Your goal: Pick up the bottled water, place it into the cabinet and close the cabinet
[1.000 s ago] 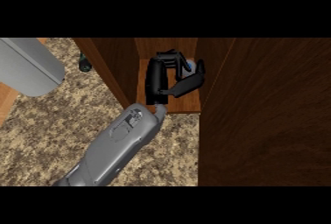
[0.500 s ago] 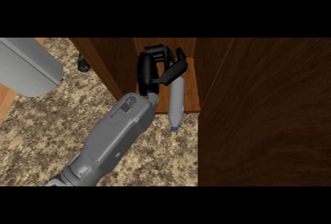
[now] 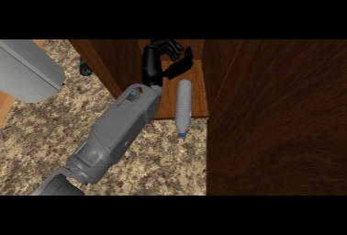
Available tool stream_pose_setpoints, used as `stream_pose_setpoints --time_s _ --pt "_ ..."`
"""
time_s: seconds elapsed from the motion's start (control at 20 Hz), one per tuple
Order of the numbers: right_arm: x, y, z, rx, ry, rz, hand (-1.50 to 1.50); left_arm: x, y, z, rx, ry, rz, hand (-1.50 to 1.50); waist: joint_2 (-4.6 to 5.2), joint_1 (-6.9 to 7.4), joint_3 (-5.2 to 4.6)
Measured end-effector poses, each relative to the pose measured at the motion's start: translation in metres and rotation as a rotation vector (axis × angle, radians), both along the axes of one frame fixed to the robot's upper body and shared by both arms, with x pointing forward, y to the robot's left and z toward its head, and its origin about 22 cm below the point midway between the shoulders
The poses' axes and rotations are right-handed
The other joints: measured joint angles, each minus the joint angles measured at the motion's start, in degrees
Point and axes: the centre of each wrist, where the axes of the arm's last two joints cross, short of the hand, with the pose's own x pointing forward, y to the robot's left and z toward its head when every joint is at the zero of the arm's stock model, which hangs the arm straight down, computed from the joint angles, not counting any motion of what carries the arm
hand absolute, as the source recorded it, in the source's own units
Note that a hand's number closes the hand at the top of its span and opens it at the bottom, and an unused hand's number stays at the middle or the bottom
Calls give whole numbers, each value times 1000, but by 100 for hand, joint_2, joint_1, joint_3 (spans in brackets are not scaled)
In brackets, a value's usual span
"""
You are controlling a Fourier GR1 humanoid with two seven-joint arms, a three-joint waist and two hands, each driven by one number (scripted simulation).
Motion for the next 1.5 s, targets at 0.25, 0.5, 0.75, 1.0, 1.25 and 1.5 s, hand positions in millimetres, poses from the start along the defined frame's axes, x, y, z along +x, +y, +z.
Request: stream_pose_setpoints --time_s 0.25,0.5,0.75,1.0,1.25,1.5 --pt "2 -2 1 -3 -8 7 -150 6 4 -7 79 11 7 -150 21 -56 -1" --pt "8 0 0 10 -23 15 -150 15 4 1 103 24 24 -150 28 -57 -1" --pt "9 0 0 13 -26 15 -150 20 4 11 62 6 5 -150 17 -38 -2" --pt "10 3 0 25 -21 10 -150 20 4 16 -33 -54 -86 -150 -6 19 -5" --pt "7 3 0 30 -16 13 -150 13 -1 15 -121 -68 -180 -150 -53 57 -4" --pt "11 6 0 35 -6 12 -150 1 -8 13 -157 -62 -253 -150 -84 166 -3"
